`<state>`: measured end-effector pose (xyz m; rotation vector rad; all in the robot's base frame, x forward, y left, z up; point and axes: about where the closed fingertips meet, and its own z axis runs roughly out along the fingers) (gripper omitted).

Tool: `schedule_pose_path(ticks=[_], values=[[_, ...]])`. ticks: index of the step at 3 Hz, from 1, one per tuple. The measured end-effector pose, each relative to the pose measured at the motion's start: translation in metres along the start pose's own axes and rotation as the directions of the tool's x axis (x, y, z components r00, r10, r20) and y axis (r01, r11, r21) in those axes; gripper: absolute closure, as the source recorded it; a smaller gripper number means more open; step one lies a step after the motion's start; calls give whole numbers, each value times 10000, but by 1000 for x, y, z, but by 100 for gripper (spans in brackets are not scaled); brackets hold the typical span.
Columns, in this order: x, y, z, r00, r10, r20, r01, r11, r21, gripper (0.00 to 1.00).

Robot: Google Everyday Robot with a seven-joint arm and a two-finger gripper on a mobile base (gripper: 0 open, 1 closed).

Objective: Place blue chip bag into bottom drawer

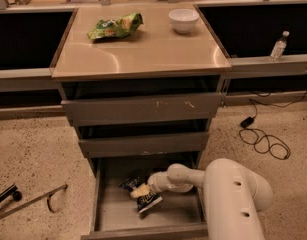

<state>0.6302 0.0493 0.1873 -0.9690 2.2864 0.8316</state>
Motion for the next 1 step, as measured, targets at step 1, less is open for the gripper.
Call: schedule_pose_path(ticks=[1], values=[[0,0,0,10000,0,0,0,10000,0,0]])
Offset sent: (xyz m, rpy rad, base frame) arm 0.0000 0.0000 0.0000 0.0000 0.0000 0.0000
